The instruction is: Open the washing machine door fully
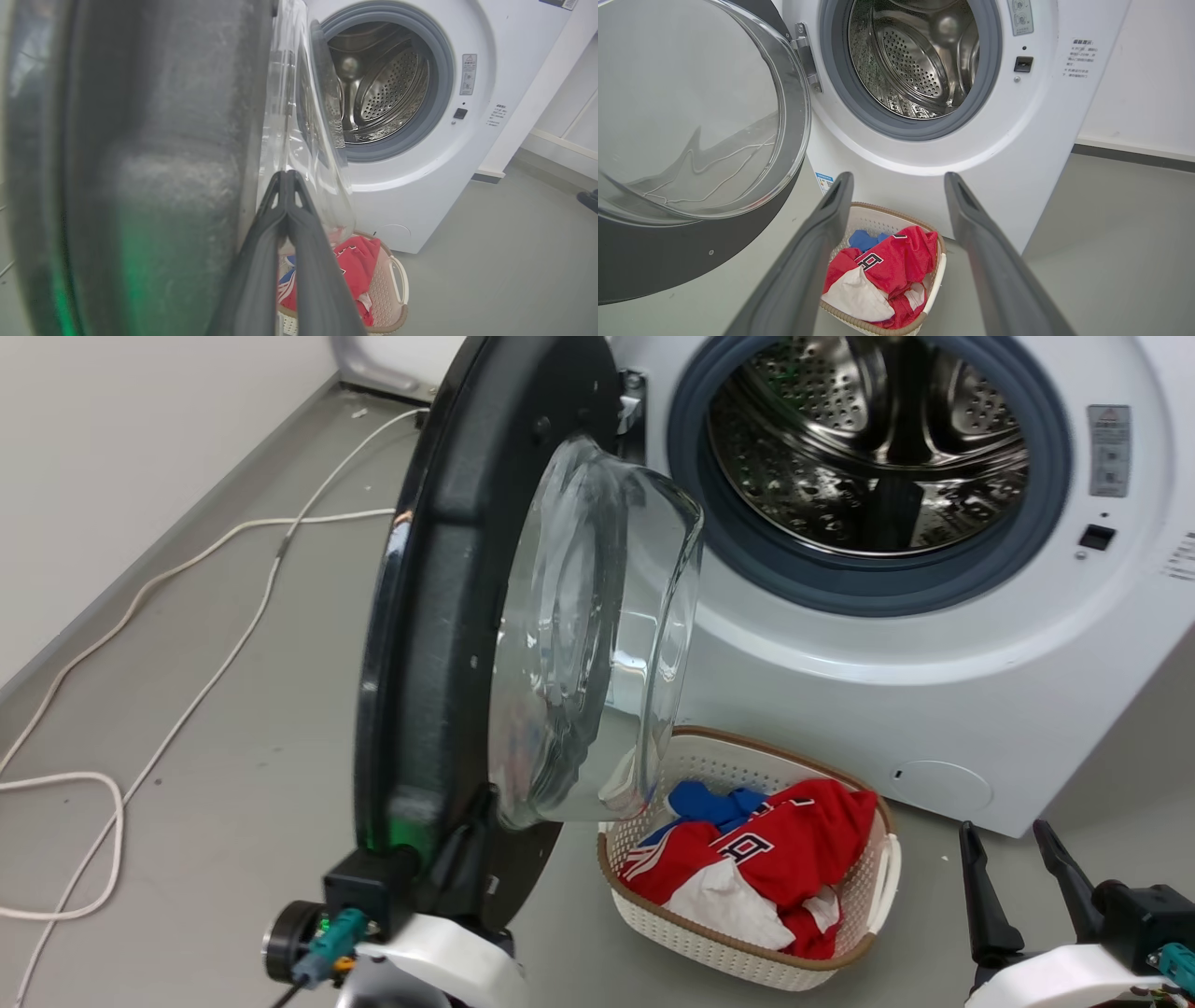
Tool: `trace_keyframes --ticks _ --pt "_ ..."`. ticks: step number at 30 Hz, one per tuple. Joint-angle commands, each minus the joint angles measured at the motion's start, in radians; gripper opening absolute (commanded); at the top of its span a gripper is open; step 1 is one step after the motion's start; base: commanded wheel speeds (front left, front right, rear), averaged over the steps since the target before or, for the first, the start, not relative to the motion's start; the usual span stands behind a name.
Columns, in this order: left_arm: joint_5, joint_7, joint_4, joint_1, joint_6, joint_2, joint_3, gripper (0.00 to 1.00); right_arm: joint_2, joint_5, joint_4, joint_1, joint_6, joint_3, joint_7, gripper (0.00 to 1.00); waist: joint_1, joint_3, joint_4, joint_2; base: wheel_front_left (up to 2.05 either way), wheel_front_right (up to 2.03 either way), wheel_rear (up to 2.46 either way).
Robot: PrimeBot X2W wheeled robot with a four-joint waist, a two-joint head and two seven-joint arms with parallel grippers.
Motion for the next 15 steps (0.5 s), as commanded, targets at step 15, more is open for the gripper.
trace_keyframes --ticks 15 --pt "-0.146 -0.060 0.162 -0.140 -0.003 0.098 0.240 0.00 0.001 -0.046 -0.040 -0.067 0.000 0.005 0.024 1.00 -0.0001 0.118 -0.008 0.0000 0.00 0.00 0.00"
